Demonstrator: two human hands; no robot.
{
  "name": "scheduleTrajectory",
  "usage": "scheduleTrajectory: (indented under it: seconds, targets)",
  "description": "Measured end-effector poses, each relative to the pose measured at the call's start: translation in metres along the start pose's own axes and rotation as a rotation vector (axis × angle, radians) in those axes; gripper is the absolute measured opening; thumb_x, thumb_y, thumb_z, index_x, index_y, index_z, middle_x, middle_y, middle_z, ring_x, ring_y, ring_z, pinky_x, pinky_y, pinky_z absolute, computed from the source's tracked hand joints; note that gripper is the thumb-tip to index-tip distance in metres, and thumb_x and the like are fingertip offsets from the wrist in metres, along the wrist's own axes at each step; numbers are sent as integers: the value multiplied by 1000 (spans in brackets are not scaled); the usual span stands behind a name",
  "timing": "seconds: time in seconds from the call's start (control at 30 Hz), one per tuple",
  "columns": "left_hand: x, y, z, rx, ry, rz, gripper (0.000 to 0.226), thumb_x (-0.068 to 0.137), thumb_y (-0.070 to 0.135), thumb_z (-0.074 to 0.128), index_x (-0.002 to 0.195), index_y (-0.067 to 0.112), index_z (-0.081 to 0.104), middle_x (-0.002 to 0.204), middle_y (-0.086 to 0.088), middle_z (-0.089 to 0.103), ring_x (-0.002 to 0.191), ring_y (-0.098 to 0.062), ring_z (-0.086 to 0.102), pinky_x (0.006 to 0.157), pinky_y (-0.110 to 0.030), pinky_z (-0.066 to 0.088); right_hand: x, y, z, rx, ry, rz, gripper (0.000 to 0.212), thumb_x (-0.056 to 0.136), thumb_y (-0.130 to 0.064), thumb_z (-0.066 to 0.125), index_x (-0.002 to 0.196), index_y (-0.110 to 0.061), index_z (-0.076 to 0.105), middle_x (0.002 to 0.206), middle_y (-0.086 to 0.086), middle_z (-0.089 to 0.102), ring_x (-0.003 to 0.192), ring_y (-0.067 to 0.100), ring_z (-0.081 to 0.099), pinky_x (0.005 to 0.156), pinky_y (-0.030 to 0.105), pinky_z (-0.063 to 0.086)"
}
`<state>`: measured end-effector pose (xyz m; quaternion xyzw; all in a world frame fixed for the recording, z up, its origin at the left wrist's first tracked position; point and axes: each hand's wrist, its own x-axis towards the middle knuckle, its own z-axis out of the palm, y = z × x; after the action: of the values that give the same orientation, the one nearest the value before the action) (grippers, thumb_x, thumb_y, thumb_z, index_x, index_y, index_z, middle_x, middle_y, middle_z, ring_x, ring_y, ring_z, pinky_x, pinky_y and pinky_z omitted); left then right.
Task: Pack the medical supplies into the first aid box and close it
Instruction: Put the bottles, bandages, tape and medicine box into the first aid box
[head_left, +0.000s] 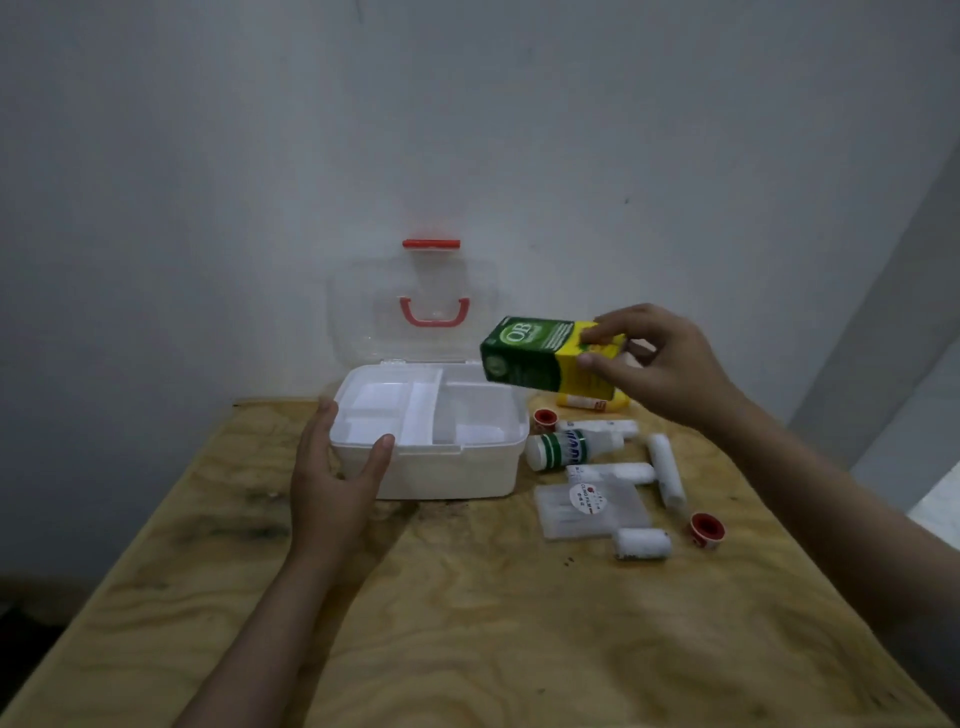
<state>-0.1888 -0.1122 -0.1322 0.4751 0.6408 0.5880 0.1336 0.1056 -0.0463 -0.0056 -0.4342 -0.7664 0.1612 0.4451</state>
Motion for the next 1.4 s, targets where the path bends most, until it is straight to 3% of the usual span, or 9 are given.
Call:
scheduleTrajectory:
  seconds: [0.1,0.2,0.37,0.47,0.6,0.8,1.07,1.33,1.4]
  targets:
    - [3,-2,-2,0,-6,-22,74,79,40,68,143,27,34,151,5,35,134,-14,34,103,-41,42,22,-19,24,-227,-159,-66,24,71,-31,76,93,-21,73,101,6,63,89,19,60,74,30,49]
    - [6,-5,-4,14,-18,-33,75,78,43,69,143,28,35,150,5,35,135,-15,35,104,-44,43,42,-28,51,-387,-367,-55,25,72,-32,73,93,-21,73,102,3,62,92,17,56,72,26,43]
    - [10,-6,-8,56,-56,-34,76,76,48,69,142,30,35,150,7,34,136,-15,33,107,-42,39,51,-23,85,-353,-478,12,26,73,-33,73,95,-21,72,102,-1,62,96,17,55,73,26,42]
    - [20,-8,-14,167,-166,7,78,76,55,65,143,33,30,154,9,26,139,-15,27,109,-41,34,51,-21,97,-402,-541,6,32,72,-35,75,100,-21,70,101,-3,59,92,14,53,73,27,43]
    - [39,-8,-19,297,-304,48,85,73,63,61,145,34,24,157,13,17,142,-18,21,112,-48,30,59,-30,104,-534,-551,-51,30,71,-28,73,99,-16,68,92,0,55,84,15,49,64,25,41]
    - [36,-10,-18,263,-295,58,86,71,64,61,144,37,25,155,14,22,140,-16,25,109,-49,35,66,-33,110,-638,-599,-63,30,71,-26,74,94,-10,66,94,7,62,82,19,52,67,31,47]
    - [37,-7,-21,331,-289,143,66,71,67,54,129,35,48,155,13,25,139,-17,28,107,-45,39,59,-21,128,-545,-623,8,39,72,-38,75,94,-10,62,87,2,55,83,20,53,63,27,40]
    - [35,-9,-19,336,-268,137,63,73,63,59,127,33,48,155,14,24,138,-15,30,102,-44,45,47,-11,168,-484,-700,36,35,69,-31,76,96,-12,63,100,7,67,89,22,58,76,30,47]
    - [35,-10,-19,330,-262,136,62,73,63,58,126,33,48,154,13,24,138,-15,30,101,-44,45,50,-9,168,-459,-688,77,35,67,-30,79,94,-13,64,102,6,65,87,20,57,72,26,46]
